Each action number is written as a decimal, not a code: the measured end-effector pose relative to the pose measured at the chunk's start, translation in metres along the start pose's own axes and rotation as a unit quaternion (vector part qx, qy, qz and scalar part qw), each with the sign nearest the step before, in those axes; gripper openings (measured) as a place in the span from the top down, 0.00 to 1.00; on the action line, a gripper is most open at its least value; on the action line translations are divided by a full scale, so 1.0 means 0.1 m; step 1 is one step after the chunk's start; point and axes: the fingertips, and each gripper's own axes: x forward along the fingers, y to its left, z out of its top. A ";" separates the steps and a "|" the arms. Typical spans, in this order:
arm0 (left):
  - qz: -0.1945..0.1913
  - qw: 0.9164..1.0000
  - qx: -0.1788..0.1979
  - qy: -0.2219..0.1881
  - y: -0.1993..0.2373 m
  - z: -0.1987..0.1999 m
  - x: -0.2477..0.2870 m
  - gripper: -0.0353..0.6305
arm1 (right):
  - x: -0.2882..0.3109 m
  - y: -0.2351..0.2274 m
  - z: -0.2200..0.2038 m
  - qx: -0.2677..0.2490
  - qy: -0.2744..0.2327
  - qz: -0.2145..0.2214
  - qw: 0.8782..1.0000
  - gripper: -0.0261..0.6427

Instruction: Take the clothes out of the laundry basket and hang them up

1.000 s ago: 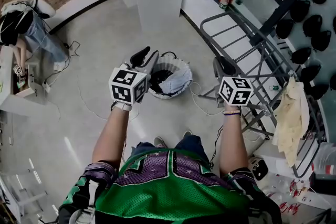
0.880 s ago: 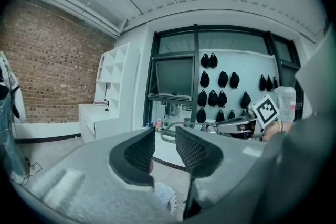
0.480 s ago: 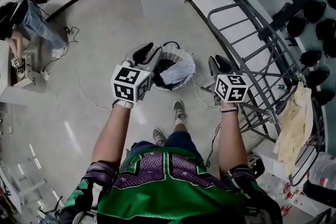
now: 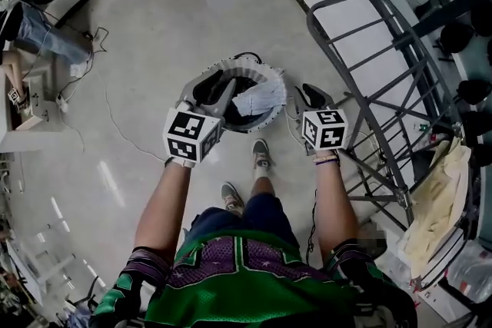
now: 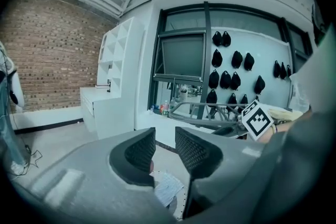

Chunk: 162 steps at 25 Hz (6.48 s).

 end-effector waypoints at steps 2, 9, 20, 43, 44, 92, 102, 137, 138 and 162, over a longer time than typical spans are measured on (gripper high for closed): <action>0.003 1.000 0.002 0.011 0.04 -0.13 0.21 0.76 | 0.24 -0.12 -0.18 0.005 0.016 0.004 1.000 0.83; -0.001 0.999 -0.010 0.045 0.08 -0.66 0.79 0.76 | 0.95 -0.55 -0.83 0.018 0.063 0.010 0.998 0.82; 0.000 0.996 -0.027 0.087 0.35 -1.62 1.50 0.76 | 2.12 -1.09 -1.82 0.019 0.123 0.009 0.992 0.81; 0.007 0.988 -0.067 0.141 0.77 -2.78 2.01 0.76 | 3.63 -1.49 -3.14 0.007 0.207 0.017 0.978 0.80; 0.007 0.988 -0.068 0.141 0.78 -2.79 2.00 0.76 | 3.65 -1.49 -3.15 0.007 0.206 0.016 0.978 0.80; -0.030 0.999 -0.034 -0.014 0.01 -0.17 -0.87 0.78 | 0.31 0.16 -0.52 -0.097 0.101 -0.060 0.988 0.90; -0.058 0.996 -0.007 -0.067 -0.40 0.38 -1.58 0.79 | -0.83 0.76 0.15 -0.117 0.032 -0.078 0.990 0.90; -0.183 0.972 0.061 -0.131 -3.68 1.67 -0.84 0.79 | -4.36 -0.01 1.31 -0.172 -0.172 -0.086 0.966 0.90; -0.186 0.972 0.062 -0.130 -3.73 1.68 -0.81 0.79 | -4.39 -0.06 1.34 -0.170 -0.176 -0.088 0.966 0.90; -0.336 0.930 0.050 -0.143 -3.99 2.37 0.98 0.79 | -4.56 -1.69 2.19 -0.124 -0.186 -0.263 0.938 0.90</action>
